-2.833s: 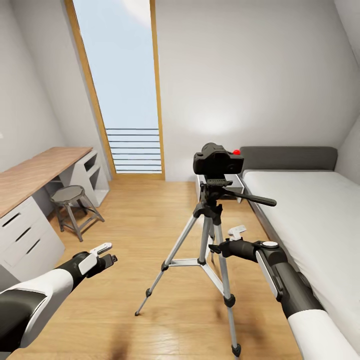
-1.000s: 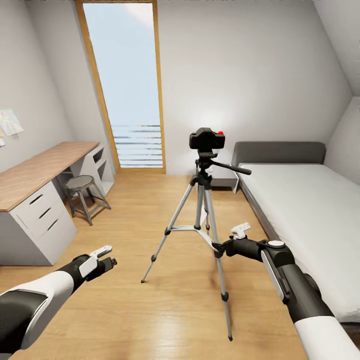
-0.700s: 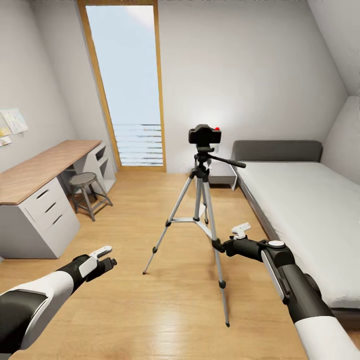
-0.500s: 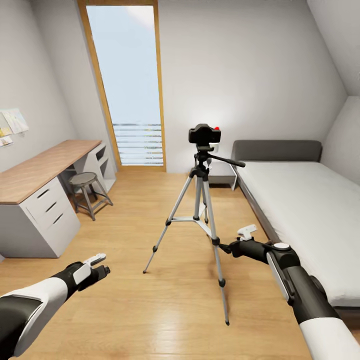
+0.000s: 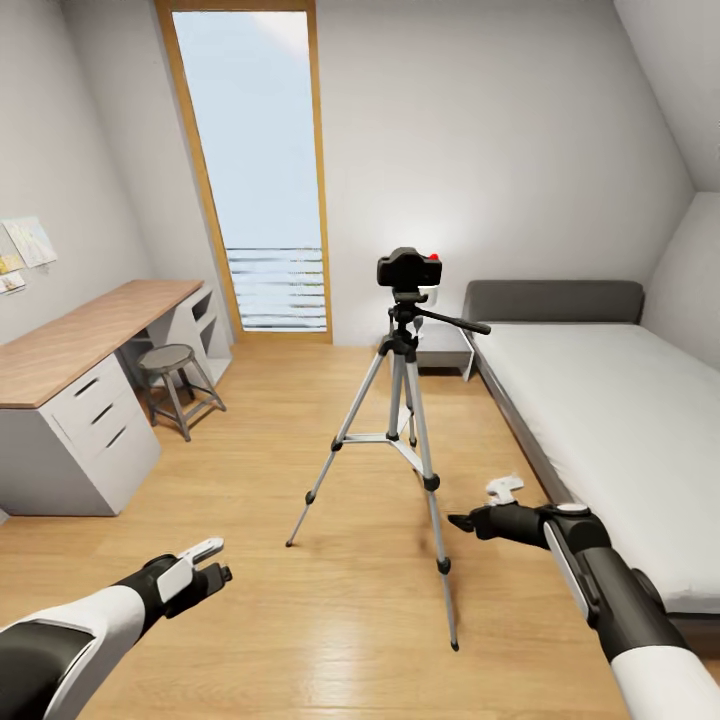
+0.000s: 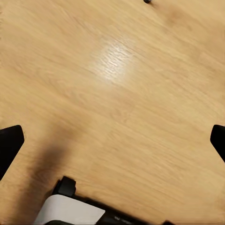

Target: Attach the digital camera to the camera tripod in the bedroom.

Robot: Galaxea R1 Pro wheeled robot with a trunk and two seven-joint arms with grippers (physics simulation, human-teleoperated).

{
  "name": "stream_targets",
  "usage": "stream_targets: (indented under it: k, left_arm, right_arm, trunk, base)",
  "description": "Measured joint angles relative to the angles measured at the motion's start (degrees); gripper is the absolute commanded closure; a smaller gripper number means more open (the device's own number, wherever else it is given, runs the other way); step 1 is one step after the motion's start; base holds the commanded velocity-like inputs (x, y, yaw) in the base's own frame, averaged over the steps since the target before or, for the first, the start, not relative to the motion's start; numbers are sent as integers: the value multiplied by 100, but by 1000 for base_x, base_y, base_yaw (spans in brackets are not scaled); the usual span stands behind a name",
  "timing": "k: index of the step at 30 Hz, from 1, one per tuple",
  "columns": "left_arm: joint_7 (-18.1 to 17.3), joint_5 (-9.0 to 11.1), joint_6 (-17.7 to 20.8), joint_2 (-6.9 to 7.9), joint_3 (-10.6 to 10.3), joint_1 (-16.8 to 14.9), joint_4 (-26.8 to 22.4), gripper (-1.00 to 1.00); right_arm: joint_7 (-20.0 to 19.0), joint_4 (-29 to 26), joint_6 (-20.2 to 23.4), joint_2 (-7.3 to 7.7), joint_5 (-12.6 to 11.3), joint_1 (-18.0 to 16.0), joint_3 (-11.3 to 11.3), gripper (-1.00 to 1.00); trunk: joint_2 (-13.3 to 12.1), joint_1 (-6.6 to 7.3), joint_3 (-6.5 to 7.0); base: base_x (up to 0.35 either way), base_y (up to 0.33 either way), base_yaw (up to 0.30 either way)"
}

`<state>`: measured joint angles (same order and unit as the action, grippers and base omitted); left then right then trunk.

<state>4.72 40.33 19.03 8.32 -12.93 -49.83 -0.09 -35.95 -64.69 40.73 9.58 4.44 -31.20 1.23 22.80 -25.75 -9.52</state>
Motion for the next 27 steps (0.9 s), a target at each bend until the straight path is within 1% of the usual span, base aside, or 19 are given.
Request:
stream_targets:
  k: [6, 12, 22, 26, 27]
  left_arm:
    - [30, -23, -22, 3, 0, 196, 1, -100]
    - [37, -53, -120, 54, -5, 392, 4, -100]
    - [45, -40, -441, 38, -4, 718, 9, -100]
    - [48, -23, -569, 27, 1, 849, 10, -100]
    - [48, -15, -813, 24, 1, 1164, 7, -100]
  right_arm:
    - [49, 193, 182, 194, -4, 11, 14, -100]
    - [149, 387, -16, 388, 5, 13, -17, -100]
    - [467, 709, -347, 711, -2, 55, -45, -100]
    - [595, 839, -477, 735, -5, 175, -49, -100]
    - [1083, 1637, -2475, 735, -8, 261, -49, -100]
  trunk:
    - [0, 0, 0]
    - [0, 0, 0]
    - [0, 0, 0]
    - [0, 0, 0]
    - [2, 0, 2]
  base:
    - [0, 0, 0]
    - [0, 0, 0]
    - [0, 0, 0]
    - [0, 0, 0]
    - [0, 0, 0]
